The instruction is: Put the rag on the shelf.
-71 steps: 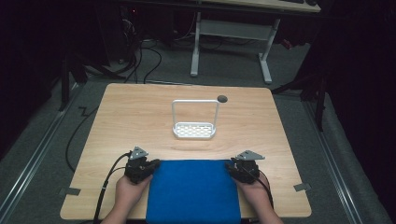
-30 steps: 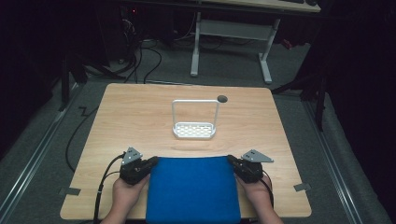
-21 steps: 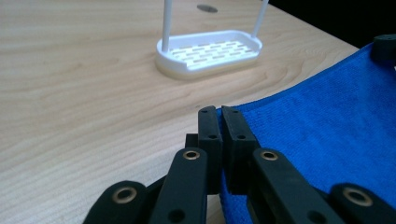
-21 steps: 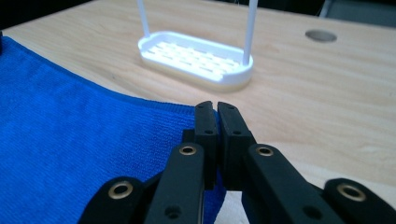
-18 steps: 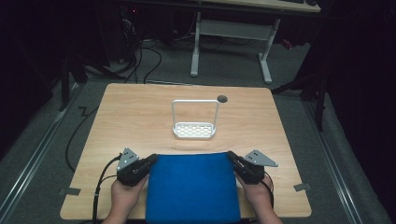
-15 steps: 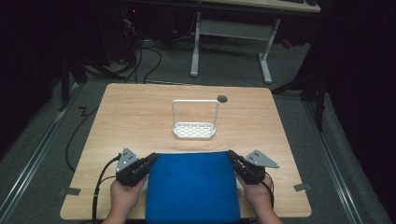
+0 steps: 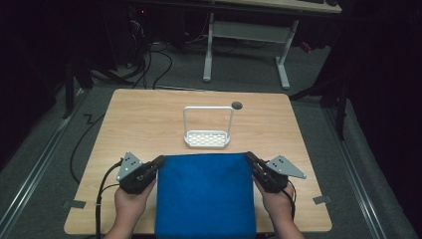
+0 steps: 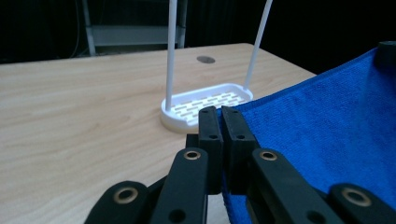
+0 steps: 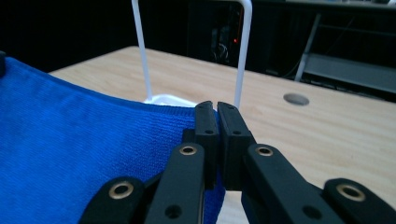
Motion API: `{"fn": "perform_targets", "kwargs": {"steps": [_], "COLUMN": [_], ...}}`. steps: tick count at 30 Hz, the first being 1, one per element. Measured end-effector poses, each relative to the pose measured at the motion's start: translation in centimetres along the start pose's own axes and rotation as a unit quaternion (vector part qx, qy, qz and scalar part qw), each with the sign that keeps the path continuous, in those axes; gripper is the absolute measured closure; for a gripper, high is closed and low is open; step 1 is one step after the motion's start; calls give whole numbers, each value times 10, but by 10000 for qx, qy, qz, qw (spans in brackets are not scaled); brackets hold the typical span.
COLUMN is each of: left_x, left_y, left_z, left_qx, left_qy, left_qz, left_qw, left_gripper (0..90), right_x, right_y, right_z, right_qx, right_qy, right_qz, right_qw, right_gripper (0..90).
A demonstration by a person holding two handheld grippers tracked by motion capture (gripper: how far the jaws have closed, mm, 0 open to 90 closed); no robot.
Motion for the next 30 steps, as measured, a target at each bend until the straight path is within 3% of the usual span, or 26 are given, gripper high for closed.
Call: {"fn": "perform_targets", "kwargs": {"steps": [16, 30], "left_x": [1, -1], "left_y": [-9, -21], "left_z": [-51, -96], "left_qx": [-493, -906], "left_qy": [78, 268], "left_qz": [-49, -88], "left_qw": [9987, 9955], "left_gripper": [879, 882], "right_x": [-1, -8], "right_y": [-3, -18], "right_z": [-51, -93], "right_qx": [-569, -1033], "right_qy": [-115, -182], "right_qz": [32, 97], "right_qw": [9983, 9944], "right_gripper": [888, 889]}}
Point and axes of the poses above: each handheld gripper's, and its own axes: y roughly forward along the jaws, z roughly out of its underside, x roughly to its left, the point moved 6 cm from there along y, roughly forward along the jaws, and after that the axes turned 2 degrees about x, right-handed, at the moved point
